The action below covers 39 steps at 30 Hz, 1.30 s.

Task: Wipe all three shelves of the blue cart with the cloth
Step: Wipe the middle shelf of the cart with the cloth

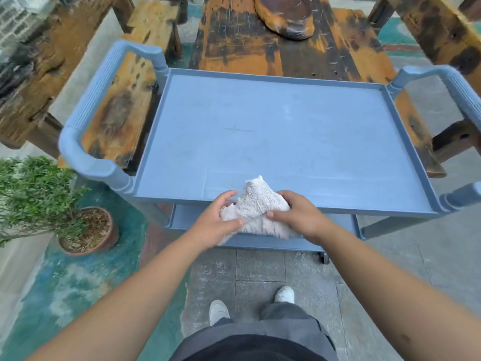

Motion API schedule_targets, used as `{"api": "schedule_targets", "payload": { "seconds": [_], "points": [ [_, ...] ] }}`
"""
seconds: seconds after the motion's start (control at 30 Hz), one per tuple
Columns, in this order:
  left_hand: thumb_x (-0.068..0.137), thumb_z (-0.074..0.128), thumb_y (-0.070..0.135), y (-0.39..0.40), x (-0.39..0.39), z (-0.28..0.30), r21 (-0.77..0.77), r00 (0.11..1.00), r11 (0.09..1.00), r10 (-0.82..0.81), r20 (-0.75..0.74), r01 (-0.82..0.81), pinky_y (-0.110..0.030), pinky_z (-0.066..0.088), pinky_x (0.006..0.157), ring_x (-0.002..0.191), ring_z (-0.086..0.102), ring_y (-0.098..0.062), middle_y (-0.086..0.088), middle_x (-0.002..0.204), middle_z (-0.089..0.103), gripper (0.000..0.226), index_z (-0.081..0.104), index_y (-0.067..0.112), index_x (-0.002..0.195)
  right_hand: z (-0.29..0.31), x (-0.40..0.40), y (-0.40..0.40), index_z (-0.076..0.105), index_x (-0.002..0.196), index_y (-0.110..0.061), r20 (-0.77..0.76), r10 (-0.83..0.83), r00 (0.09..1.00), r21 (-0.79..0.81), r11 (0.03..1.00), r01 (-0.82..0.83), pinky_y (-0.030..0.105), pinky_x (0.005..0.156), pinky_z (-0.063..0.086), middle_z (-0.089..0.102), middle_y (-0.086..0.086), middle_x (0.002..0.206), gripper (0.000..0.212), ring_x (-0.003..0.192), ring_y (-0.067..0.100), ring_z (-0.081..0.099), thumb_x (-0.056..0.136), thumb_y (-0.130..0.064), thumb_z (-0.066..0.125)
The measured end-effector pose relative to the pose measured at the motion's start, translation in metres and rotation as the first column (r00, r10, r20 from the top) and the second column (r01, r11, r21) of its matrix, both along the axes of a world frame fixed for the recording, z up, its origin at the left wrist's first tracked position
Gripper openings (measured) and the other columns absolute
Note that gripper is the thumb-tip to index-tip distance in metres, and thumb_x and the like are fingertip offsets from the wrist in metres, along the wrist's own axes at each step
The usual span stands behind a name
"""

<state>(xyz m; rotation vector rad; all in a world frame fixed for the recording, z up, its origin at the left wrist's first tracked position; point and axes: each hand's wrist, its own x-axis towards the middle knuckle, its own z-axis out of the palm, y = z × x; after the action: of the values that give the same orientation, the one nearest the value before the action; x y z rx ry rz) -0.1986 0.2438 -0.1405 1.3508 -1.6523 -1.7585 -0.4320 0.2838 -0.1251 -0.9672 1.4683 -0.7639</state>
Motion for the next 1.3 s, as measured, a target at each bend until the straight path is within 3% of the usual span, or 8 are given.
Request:
{"api": "schedule_targets", "payload": {
  "seconds": [0.17,0.4,0.57,0.8,1.0,1.1,1.17,1.3],
  "points": [
    [0.066,0.070,0.061,0.037,0.004,-0.010,-0.396,0.827,0.881,0.009,0.562,0.260,-0.042,0.025,0.111,0.139,0.024,-0.018,0.005,0.152,0.026,0.102,0.021,0.034,0.151,-0.009,0.028,0.029,0.060,0.120,-0.002,0.366,0.055,0.929,0.122,0.987,-0.106,0.038,0.077,0.055,0.069,0.017,0.104,0.038,0.090,0.028,0.066,0.084,0.006,0.064],
    [0.076,0.066,0.054,0.084,0.018,-0.035,-0.600,0.782,0.608,-0.056,0.621,0.520,-0.042,0.010,0.108,0.144,0.016,-0.017,0.006,0.157,0.025,0.088,0.021,0.035,0.150,-0.036,0.027,0.028,0.058,0.120,0.006,0.442,0.223,0.869,0.371,0.836,-0.403,0.037,0.073,0.053,0.066,0.022,0.099,0.060,0.086,0.034,0.065,0.061,0.001,0.061],
    [0.073,0.069,0.035,0.075,0.015,-0.073,-0.498,0.850,0.806,-0.013,0.526,0.320,-0.032,0.026,0.094,0.107,0.056,-0.008,0.014,0.110,0.066,0.052,0.061,0.034,0.124,-0.080,0.039,0.020,0.056,0.103,-0.012,0.445,0.163,0.880,0.398,0.845,-0.358,0.030,0.065,0.051,0.063,0.013,0.092,0.043,0.076,0.023,0.063,0.063,0.000,0.067],
    [0.078,0.079,0.020,0.020,0.029,-0.150,-0.082,0.947,0.971,0.237,0.217,-0.225,-0.023,0.046,0.060,0.064,0.057,-0.002,0.009,0.078,0.068,0.023,0.065,0.032,0.092,-0.164,0.058,-0.005,0.039,0.144,-0.031,-0.210,0.459,0.863,-0.035,0.879,-0.476,0.023,0.104,0.034,0.045,-0.010,0.144,0.083,0.129,0.007,0.043,0.075,-0.031,0.085],
    [0.083,0.076,0.022,-0.034,0.047,-0.238,0.090,0.963,0.959,0.270,0.004,-0.269,-0.031,0.049,0.095,0.103,0.062,-0.009,0.000,0.117,0.066,0.039,0.060,0.020,0.118,-0.263,0.094,-0.060,0.050,0.126,-0.030,-0.236,0.229,0.944,-0.113,0.959,-0.261,0.017,0.082,0.045,0.061,-0.019,0.109,0.071,0.093,-0.005,0.058,0.066,-0.025,0.088],
    [0.082,0.075,0.003,-0.065,0.065,-0.275,-0.033,0.983,0.983,0.179,0.031,-0.178,-0.005,0.039,0.084,0.100,0.052,0.016,0.015,0.124,0.051,0.069,0.040,0.015,0.141,-0.304,0.106,-0.097,0.052,0.120,-0.021,-0.075,0.098,0.992,-0.018,0.995,-0.100,0.035,0.076,0.056,0.065,0.002,0.106,0.066,0.093,0.016,0.065,0.061,-0.025,0.081],
    [0.081,0.075,0.005,-0.087,0.076,-0.301,-0.147,0.978,0.980,0.157,0.140,-0.136,-0.002,0.035,0.082,0.106,0.053,0.003,0.012,0.122,0.053,0.071,0.040,0.017,0.142,-0.330,0.114,-0.124,0.051,0.119,-0.015,0.071,0.066,0.995,0.057,0.996,-0.070,0.033,0.059,0.057,0.066,0.006,0.100,0.065,0.082,0.016,0.068,0.062,-0.018,0.082],
    [0.083,0.072,0.020,-0.125,0.090,-0.346,-0.355,0.911,0.934,0.166,0.378,-0.023,-0.020,0.036,0.092,0.120,0.049,-0.020,0.001,0.129,0.053,0.060,0.047,0.019,0.137,-0.364,0.129,-0.167,0.044,0.111,-0.020,-0.412,0.213,0.886,-0.006,0.972,-0.236,0.033,0.072,0.050,0.062,0.001,0.103,0.052,0.093,0.023,0.064,0.075,-0.031,0.081]
  ]
}}
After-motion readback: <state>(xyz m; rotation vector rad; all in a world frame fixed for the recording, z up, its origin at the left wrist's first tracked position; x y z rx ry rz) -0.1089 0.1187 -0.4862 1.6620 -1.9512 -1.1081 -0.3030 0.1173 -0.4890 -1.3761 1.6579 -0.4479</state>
